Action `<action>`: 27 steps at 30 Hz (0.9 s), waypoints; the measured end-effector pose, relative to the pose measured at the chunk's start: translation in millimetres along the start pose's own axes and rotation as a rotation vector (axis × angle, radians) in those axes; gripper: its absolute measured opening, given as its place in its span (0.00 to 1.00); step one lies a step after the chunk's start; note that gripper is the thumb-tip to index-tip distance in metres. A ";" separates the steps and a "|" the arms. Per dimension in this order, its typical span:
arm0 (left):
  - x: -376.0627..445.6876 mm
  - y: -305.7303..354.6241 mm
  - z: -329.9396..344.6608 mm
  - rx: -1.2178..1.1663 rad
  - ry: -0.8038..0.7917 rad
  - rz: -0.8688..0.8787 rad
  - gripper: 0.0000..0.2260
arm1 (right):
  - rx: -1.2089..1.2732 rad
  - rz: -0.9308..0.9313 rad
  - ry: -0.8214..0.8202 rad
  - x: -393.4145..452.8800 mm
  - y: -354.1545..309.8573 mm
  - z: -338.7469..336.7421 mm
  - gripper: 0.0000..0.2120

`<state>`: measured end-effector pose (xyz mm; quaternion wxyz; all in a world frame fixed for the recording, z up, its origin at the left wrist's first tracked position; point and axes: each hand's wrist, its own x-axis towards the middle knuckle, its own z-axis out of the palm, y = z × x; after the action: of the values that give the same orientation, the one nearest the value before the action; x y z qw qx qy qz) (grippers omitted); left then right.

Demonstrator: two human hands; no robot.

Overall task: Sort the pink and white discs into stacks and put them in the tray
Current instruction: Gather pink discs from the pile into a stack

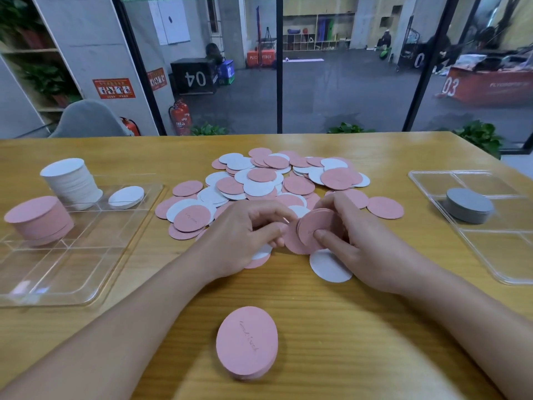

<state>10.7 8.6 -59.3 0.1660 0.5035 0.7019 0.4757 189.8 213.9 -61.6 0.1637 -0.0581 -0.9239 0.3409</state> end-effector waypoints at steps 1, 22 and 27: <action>0.2 0.7 1.1 0.007 -0.026 0.020 0.12 | -0.028 -0.028 -0.022 0.0 -0.7 1.8 0.08; 6.2 2.5 2.9 0.560 0.006 -0.299 0.22 | -0.112 -0.041 -0.073 2.5 1.2 9.9 0.10; 7.5 0.3 -0.9 0.385 0.135 -0.234 0.22 | -0.075 -0.027 -0.071 1.7 0.8 8.5 0.09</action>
<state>6.9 14.6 -56.7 0.0738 0.4080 0.8428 0.3432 185.3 209.7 -67.8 0.1331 -0.0397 -0.9420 0.3056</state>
